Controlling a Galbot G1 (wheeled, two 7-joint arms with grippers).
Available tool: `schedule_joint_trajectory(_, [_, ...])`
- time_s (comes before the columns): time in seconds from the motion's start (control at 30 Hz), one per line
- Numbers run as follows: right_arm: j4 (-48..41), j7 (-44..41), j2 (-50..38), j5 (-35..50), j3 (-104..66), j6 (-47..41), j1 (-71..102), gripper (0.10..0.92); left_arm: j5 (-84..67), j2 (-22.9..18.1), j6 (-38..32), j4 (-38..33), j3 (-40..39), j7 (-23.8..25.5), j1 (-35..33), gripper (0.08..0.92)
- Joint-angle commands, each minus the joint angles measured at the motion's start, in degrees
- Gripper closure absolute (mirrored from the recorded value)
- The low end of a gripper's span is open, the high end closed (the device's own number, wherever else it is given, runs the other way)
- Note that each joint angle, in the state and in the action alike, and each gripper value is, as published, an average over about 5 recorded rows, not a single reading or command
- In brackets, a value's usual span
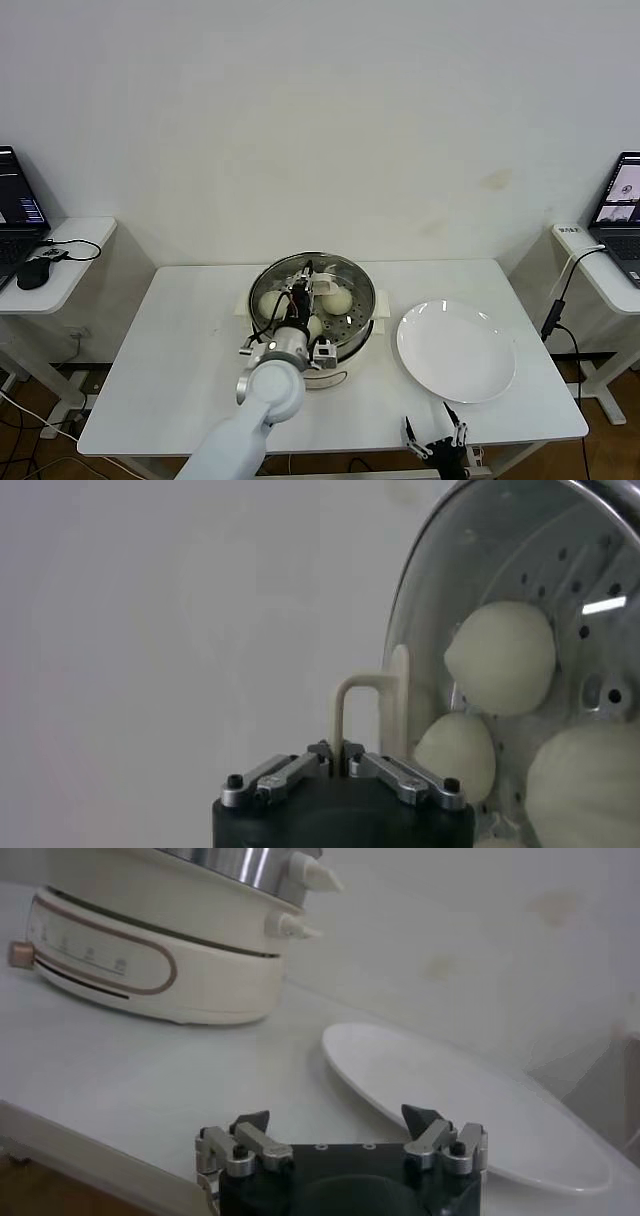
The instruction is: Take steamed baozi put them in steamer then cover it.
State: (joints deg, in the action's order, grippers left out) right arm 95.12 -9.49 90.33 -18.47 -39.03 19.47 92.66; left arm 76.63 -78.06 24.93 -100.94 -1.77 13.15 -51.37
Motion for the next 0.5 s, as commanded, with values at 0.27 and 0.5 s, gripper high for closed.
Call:
schedule_joint_trajectory(0.27, [0.5, 0.0, 0.0, -0.2, 0.2, -0.1, 0.4, 0.203, -0.8, 2.6, -0.2, -10.9, 0.7, -0.4, -6.8, 0.443])
schedule_joint_trajectory(0.5, [0.7, -0.1, 0.0, 0.0, 0.3, -0.3, 0.4, 0.202, -11.2, 8.8, -0.2, -23.9, 3.4, -5.5, -16.4, 0.24])
